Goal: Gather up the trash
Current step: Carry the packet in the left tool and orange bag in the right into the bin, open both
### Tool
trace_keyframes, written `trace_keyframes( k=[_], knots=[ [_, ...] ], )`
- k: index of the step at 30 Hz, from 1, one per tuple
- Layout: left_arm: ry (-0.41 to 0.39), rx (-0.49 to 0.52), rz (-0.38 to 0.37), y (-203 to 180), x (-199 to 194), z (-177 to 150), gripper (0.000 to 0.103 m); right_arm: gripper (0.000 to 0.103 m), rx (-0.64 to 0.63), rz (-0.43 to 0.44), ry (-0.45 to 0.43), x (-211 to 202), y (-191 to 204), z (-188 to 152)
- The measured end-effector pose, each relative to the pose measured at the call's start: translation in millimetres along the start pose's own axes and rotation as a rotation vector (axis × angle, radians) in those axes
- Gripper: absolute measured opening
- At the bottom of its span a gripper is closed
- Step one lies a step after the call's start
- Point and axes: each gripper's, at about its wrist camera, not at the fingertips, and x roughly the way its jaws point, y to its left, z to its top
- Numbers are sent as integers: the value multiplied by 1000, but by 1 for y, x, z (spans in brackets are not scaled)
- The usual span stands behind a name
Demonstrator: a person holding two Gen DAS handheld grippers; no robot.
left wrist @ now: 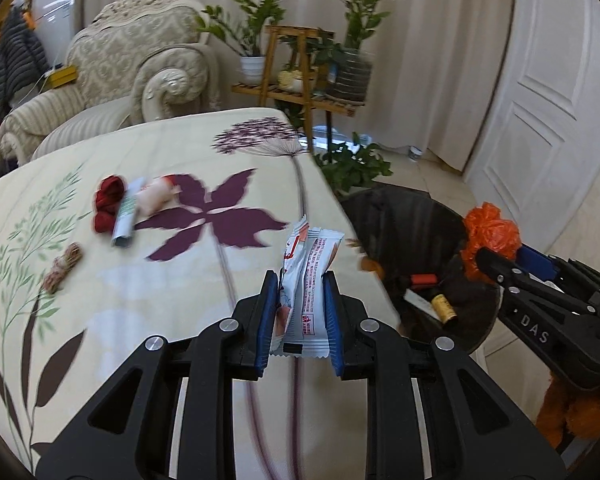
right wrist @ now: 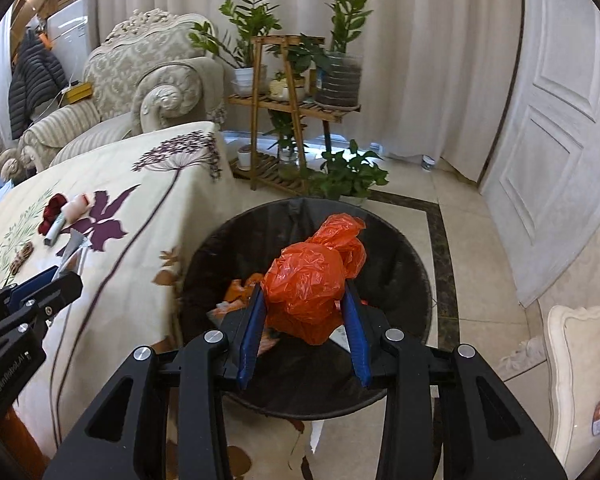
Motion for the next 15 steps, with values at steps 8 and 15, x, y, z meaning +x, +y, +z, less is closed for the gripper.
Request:
trace_keyframes(
  k=[8, 15],
  knots=[
    [18, 46, -27, -35, 23, 12, 22, 38, 9, -11, 1, 11, -18, 8],
    [30, 67, -25, -52, 42, 22, 22, 38, 29, -22, 12, 23, -29, 13]
  ],
)
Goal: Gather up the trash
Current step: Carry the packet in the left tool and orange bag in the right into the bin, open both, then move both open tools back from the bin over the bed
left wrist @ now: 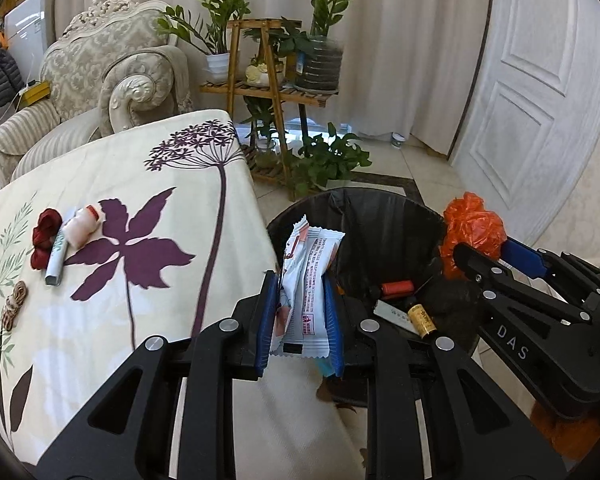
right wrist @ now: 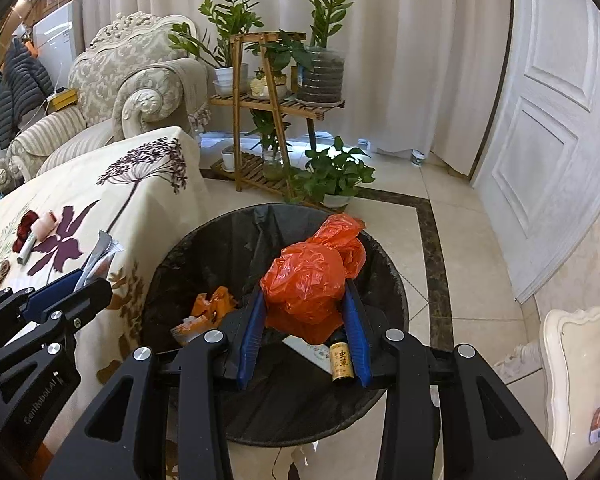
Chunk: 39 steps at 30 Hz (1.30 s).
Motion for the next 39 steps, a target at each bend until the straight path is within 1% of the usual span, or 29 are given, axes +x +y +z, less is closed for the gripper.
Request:
trace_keyframes(
  k=[13, 17, 19, 20, 24, 26, 27, 30, 32, 35, 36, 39],
  knots=[
    [27, 4, 5, -12, 21, 12, 23, 39, 24, -12, 18, 18, -8, 7],
    [36, 0, -3, -12, 23, 13, 25, 47, 36, -25, 16, 19, -11, 9],
    [41, 0, -7, -12, 24, 13, 37, 51, 38, -33, 9, 17, -11, 9],
    [34, -4, -7, -11, 23, 13, 46, 53, 39, -37, 6, 16, -11, 10],
    [26, -6, -9, -10, 20, 13, 51, 57, 46, -52, -2, 12, -12, 11],
    [22, -14, -7, -8, 18, 14, 57, 60, 49, -57, -5, 11, -12, 12],
    [16, -21, -5, -6, 16, 14, 62, 61, 51, -58, -8, 10, -12, 12],
    [1, -39, 6, 2, 9, 13, 68, 66, 51, -60, -15, 6, -8, 12],
    [-6, -54, 17, 12, 4, 13, 71, 70, 47, -53, -16, 5, -2, 12],
    [-15, -93, 28, 31, -6, 11, 74, 72, 31, -42, -17, 4, 9, 12],
    [-18, -100, 36, 36, -9, 12, 77, 73, 24, -34, -18, 3, 15, 13],
    [-36, -104, 89, 57, -20, 9, 79, 74, 12, -3, -18, 1, 32, 15]
  ],
)
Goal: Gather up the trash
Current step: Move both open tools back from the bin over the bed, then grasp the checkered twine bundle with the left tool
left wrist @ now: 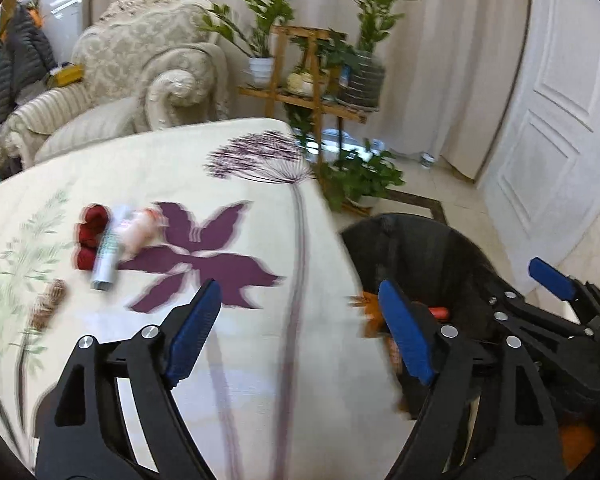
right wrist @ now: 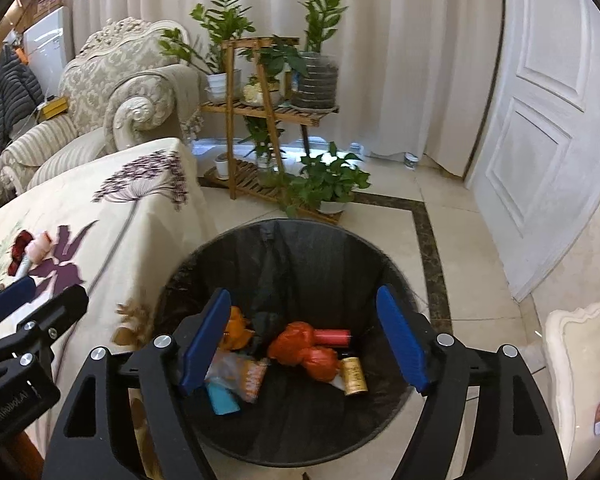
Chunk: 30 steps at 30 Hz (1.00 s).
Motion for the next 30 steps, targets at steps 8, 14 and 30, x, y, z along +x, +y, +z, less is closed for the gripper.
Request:
trace_keyframes(
  k=[8, 14, 30],
  knots=[
    [0, -85, 149, 81, -16, -7, 81, 75, -62, 87, 0, -4, 53, 3],
    [22, -144, 262, 140, -21, -17, 81, 75, -113, 138, 10, -1, 95, 3],
    [138, -129, 182, 192, 9, -18, 49, 75, -222, 205, 39, 8, 175, 11]
  ],
)
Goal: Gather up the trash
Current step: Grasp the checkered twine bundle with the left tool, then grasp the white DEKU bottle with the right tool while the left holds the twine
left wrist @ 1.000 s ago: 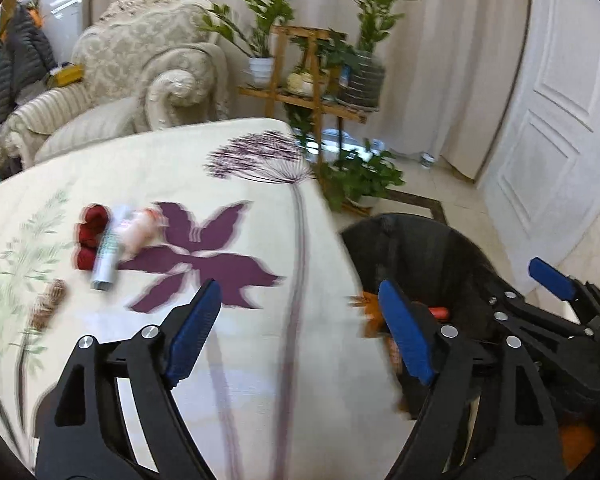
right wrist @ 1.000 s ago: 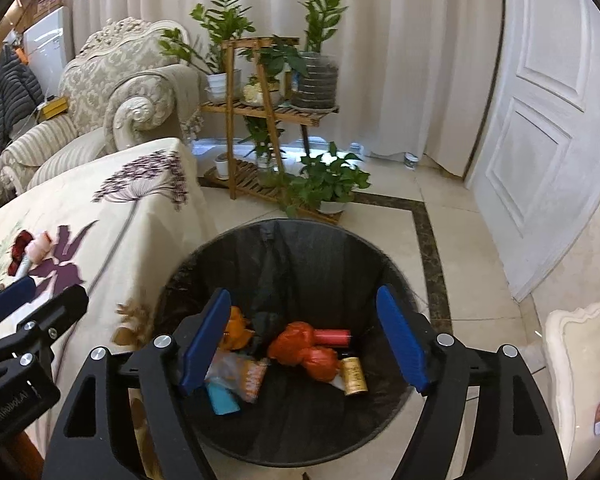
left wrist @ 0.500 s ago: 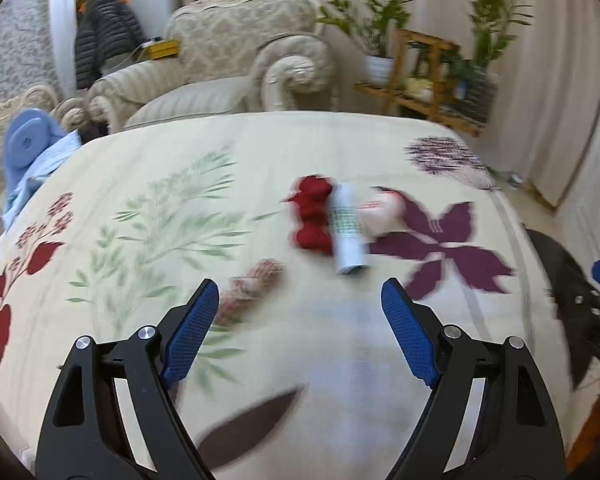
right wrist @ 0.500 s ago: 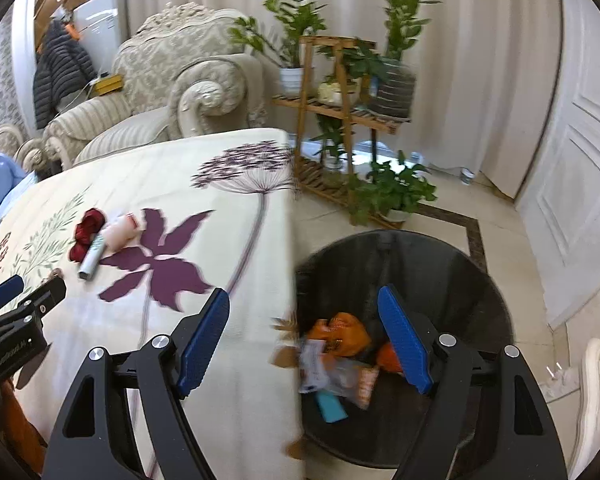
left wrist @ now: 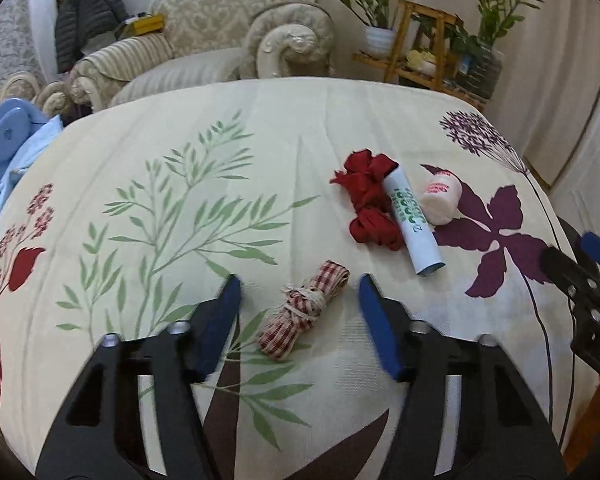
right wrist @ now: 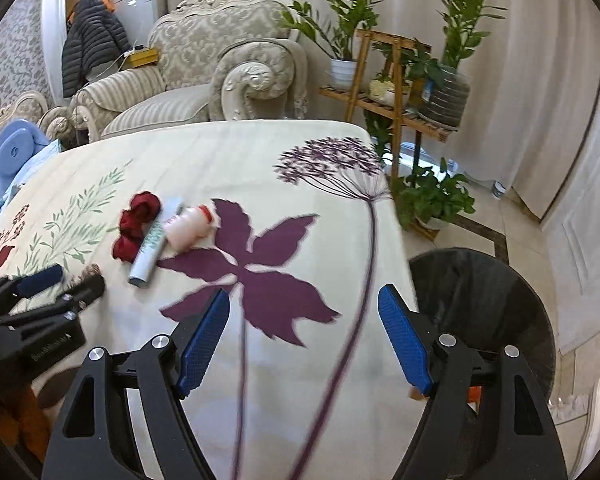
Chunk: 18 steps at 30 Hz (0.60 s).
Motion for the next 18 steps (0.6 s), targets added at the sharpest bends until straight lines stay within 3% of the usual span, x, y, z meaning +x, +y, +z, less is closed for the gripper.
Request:
trace_keyframes(
  k=[2, 4, 9, 18],
  knots=[
    [-7, 6, -14, 0, -1, 0, 42, 75, -7, 7, -1, 3, 7, 5],
    [-12, 15, -26, 0, -2, -1, 27, 75, -11, 15, 0, 6, 14, 9],
    [-30, 12, -37, 3, -6, -2, 17, 75, -21, 35, -2, 12, 31, 21],
    [-57, -41, 11, 37, -9, 5, 17, 75, -29, 29, 8, 30, 56, 39]
  ],
)
